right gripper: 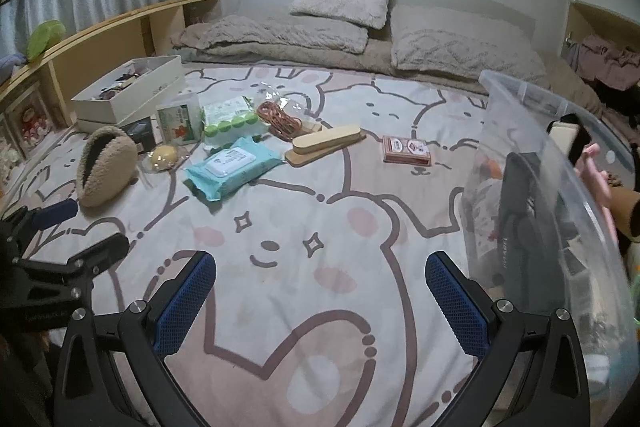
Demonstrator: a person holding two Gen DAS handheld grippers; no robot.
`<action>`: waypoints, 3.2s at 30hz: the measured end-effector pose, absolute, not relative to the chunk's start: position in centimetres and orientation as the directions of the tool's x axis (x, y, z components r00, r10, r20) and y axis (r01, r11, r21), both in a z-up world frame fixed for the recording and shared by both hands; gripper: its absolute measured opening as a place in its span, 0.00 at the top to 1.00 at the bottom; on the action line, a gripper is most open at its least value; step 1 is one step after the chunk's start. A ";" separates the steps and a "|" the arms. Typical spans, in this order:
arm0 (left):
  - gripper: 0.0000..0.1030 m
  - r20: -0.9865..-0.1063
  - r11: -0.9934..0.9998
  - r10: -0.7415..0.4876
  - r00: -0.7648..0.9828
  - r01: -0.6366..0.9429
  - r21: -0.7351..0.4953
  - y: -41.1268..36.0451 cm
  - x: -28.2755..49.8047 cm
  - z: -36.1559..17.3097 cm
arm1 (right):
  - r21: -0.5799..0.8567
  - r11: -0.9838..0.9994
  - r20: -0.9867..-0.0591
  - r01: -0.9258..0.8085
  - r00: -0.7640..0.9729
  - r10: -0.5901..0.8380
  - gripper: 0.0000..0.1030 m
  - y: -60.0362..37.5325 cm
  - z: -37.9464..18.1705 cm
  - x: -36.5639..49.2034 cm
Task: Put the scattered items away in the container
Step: 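Move both tools toward the blue wipes pack and the playing card box, then grasp the blue wipes pack with the left tool while the right tool grasps the playing card box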
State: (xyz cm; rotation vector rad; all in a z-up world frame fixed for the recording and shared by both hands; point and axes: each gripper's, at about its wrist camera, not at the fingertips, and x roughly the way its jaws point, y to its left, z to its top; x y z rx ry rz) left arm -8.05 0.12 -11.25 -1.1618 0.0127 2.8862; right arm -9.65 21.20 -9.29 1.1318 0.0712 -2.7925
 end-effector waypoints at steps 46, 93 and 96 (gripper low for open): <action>0.00 -0.796 -0.976 0.059 -0.602 -0.202 0.080 -0.1 -30.4 -23.1 | -0.021 -0.995 -0.749 0.096 -0.660 -0.048 0.00 22.8 -19.3 -24.8; 0.14 -0.792 -0.994 0.053 -0.608 -0.106 0.015 -0.1 -28.5 -23.3 | -0.037 -0.997 -0.793 -0.074 -0.604 0.074 0.02 29.1 -24.7 -42.2; 0.14 -0.791 -0.994 0.056 -0.609 -0.105 0.010 -0.1 -28.5 -23.2 | -0.045 -0.999 -0.800 -0.014 -0.598 0.044 0.02 28.0 -24.4 -41.7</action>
